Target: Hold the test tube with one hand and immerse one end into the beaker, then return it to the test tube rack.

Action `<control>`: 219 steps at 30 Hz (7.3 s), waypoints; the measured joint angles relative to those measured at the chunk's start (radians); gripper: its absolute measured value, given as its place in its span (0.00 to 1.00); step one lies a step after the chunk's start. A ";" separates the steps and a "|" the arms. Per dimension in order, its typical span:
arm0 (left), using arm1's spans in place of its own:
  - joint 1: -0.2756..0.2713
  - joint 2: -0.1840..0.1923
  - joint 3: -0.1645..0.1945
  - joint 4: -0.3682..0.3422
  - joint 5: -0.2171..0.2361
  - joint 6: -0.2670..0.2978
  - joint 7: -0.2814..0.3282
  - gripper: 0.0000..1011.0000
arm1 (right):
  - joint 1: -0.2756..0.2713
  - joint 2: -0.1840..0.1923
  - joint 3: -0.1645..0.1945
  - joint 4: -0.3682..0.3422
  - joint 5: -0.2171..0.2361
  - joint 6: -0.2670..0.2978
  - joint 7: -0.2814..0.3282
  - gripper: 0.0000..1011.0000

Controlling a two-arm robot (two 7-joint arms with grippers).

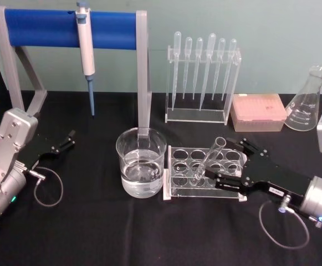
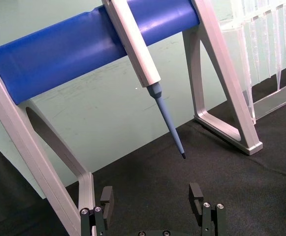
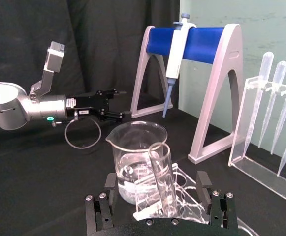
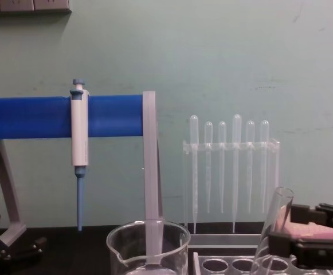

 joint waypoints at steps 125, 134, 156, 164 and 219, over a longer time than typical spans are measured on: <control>0.000 0.000 0.000 0.000 0.000 0.000 0.000 0.99 | 0.279 0.087 -0.035 -0.103 0.095 0.235 0.045 0.24; 0.000 0.000 0.000 0.000 0.000 0.000 0.000 0.99 | 0.279 0.087 -0.035 -0.103 0.094 0.235 0.045 0.24; 0.000 0.000 0.000 0.000 0.000 0.000 0.000 0.99 | 0.279 0.087 -0.035 -0.103 0.094 0.235 0.045 0.24; 0.000 0.000 0.000 0.000 0.000 0.000 0.000 0.99 | 0.279 0.087 -0.035 -0.103 0.095 0.235 0.045 0.24; 0.000 0.000 0.000 0.000 0.000 0.000 0.000 0.99 | 0.279 0.087 -0.035 -0.103 0.095 0.235 0.045 0.24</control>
